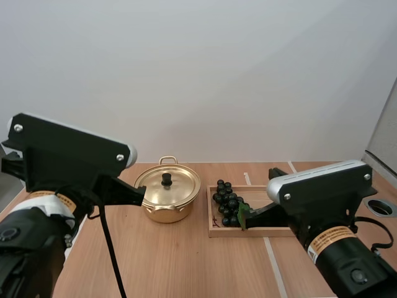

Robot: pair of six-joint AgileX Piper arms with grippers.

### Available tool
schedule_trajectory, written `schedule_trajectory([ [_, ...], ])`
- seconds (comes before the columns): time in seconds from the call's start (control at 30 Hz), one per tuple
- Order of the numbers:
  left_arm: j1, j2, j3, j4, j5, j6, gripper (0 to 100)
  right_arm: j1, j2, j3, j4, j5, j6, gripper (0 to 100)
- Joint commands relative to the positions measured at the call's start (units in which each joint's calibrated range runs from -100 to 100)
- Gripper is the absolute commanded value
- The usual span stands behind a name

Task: Open the pot, put the pineapple inside, and close it

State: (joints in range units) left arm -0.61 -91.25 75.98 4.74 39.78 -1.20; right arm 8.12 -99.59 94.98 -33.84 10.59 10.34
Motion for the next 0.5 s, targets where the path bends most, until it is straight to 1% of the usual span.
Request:
schedule_trajectory([
  [0.0, -0.55, -2.2, 3.8, 0.3, -0.8, -1.6, 0, -0.3, -0.4, 1.7, -0.7, 1.3, -0.3, 0],
  [0.17, -0.62, -7.0, 8.4, 0.3, -6.4, -2.4, 0, -1.4, -0.4, 2.0, -0.7, 3.1, -0.3, 0],
  [0.33, -0.62, -8.7, 10.7, 0.8, -10.1, -6.9, 0, -3.8, -0.4, 2.0, -0.6, -2.3, -0.3, 0],
  [0.4, -0.14, -8.7, 11.0, 1.9, -10.3, -8.2, 0, -5.1, -0.4, 2.0, 1.7, -1.9, 0.0, 0],
  [0.47, -0.14, -8.7, 11.2, 2.7, -9.4, -10.4, 0, -6.4, -0.4, 2.0, 6.9, 1.0, 0.1, 0],
])
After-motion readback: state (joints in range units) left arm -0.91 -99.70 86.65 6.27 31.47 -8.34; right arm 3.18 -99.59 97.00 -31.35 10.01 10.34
